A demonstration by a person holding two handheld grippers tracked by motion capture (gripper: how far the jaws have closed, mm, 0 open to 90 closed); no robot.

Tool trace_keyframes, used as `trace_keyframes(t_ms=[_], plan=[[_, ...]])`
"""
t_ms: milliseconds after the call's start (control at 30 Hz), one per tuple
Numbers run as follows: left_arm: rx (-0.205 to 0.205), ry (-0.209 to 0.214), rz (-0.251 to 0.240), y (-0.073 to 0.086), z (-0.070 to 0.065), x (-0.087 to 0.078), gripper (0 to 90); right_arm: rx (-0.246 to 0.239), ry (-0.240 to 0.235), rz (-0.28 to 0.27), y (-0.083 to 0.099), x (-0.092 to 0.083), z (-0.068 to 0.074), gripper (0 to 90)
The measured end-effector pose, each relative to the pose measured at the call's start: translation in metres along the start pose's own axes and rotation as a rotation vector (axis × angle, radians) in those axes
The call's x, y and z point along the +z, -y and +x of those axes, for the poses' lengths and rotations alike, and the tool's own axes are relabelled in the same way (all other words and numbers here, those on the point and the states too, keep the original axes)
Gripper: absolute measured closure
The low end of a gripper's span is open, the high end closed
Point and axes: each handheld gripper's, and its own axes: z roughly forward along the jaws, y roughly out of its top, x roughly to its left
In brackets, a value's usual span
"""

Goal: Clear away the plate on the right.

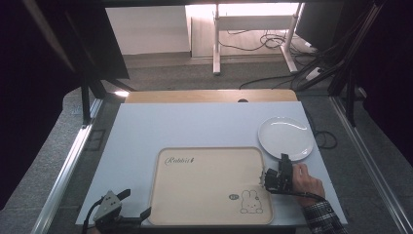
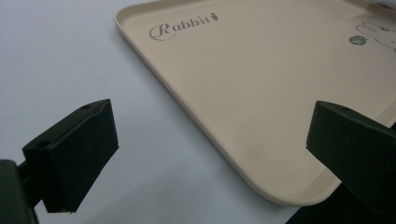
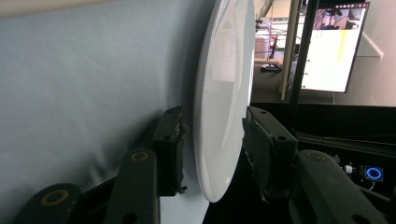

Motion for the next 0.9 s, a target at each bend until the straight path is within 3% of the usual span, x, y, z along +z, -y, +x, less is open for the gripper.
trace_keyframes(t_ms=[467,700,900], plan=[[-0.012,0.001,-0.004,0.0,0.001,0.0,2.0,-0.013,-0.022,0.031,-0.003,0.012,0.0,74.2],[-0.016,0.0,-0.005,0.0,0.001,0.0,2.0,-0.017,-0.057,0.045,-0.002,0.021,-0.003,76.2],[-0.018,-0.001,-0.005,0.0,0.001,0.0,2.0,-0.03,-0.092,0.061,-0.002,0.025,-0.004,84.9]])
